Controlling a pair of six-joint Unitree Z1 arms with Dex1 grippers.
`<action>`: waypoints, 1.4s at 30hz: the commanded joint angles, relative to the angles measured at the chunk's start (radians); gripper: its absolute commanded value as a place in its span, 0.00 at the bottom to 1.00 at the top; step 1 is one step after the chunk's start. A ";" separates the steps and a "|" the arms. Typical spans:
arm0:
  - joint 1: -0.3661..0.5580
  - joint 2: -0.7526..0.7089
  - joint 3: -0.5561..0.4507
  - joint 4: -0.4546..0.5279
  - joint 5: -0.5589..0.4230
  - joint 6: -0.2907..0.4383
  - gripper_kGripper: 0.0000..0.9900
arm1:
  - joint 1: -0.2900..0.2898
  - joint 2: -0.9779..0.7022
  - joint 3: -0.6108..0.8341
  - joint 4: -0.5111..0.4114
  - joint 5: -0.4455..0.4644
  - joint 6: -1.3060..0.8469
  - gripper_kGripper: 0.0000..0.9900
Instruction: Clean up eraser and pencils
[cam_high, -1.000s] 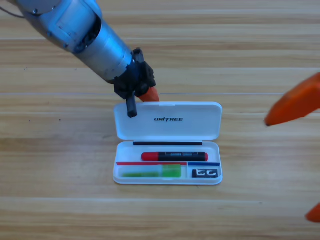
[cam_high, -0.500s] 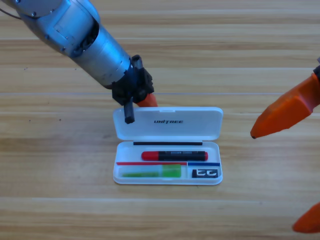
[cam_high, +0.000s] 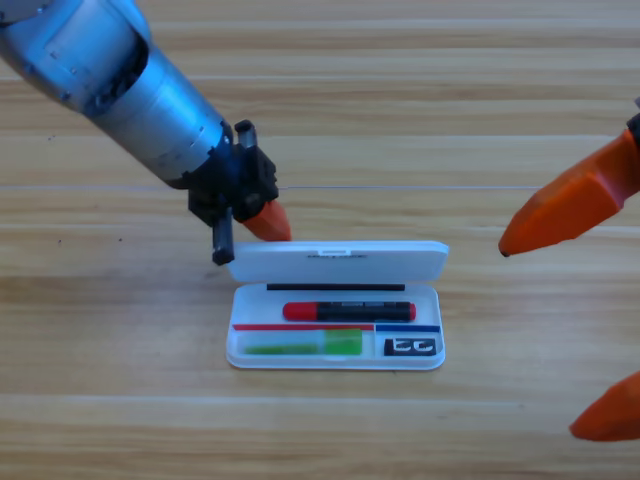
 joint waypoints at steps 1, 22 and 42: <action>-0.001 -0.011 0.040 0.007 -0.010 -0.022 0.00 | 0.026 -0.026 0.041 -0.015 -0.004 0.004 1.00; -0.112 0.061 0.057 -0.033 0.014 -0.050 0.00 | 0.026 -0.024 0.044 -0.015 0.004 0.005 1.00; -0.139 0.125 0.106 -0.099 0.016 -0.044 0.00 | 0.026 -0.020 0.044 -0.017 0.010 0.011 1.00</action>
